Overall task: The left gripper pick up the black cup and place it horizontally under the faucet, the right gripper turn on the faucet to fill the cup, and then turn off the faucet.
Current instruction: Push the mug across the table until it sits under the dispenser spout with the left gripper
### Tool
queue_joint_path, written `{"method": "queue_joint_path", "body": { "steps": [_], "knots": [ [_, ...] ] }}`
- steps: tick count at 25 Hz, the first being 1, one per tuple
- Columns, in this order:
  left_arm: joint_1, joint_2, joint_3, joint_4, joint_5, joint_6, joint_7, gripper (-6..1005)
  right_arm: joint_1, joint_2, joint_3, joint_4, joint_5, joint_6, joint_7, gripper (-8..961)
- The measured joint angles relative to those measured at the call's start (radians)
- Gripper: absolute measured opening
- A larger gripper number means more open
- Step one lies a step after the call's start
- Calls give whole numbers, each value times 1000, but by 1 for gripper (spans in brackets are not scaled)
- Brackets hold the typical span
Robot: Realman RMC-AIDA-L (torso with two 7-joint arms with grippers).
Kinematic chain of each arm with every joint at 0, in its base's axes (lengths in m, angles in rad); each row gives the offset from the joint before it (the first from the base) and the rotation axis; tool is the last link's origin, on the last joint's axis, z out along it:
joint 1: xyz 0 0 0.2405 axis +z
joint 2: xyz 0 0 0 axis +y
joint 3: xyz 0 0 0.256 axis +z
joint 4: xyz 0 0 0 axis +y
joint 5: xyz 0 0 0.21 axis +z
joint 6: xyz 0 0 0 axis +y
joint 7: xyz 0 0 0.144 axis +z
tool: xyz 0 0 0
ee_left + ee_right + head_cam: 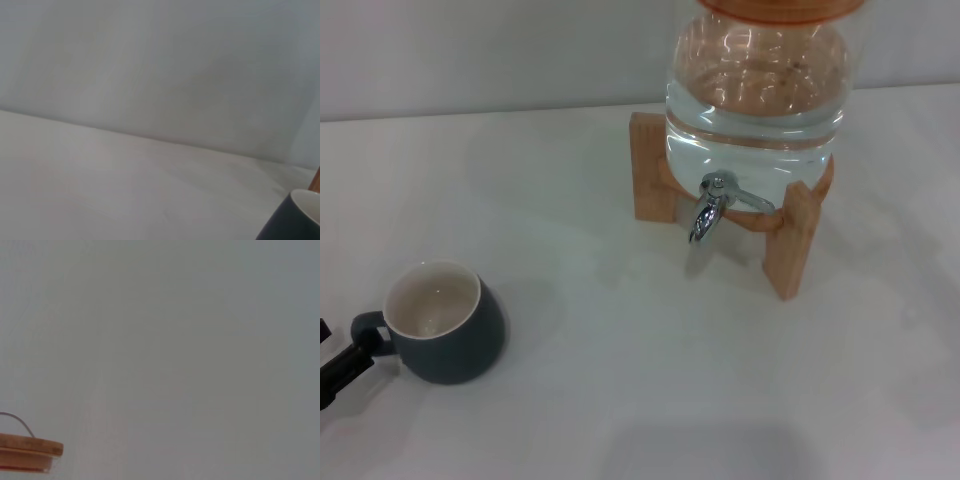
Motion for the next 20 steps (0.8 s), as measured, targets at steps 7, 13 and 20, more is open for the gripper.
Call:
{"method": "queue_joint_path", "body": {
  "steps": [7, 13, 20],
  "knots": [
    [-24, -1, 2, -23, 4, 24, 3, 837, 7, -1, 1, 0, 0, -21, -2, 811],
    [-31, 1, 3, -25, 7, 30, 2, 835, 13, -1, 6, 0, -3, -23, -2, 811],
    [-31, 1, -1, -25, 1, 39, 3, 651, 14, -1, 2, 0, -4, -32, -2, 811]
  ]
}}
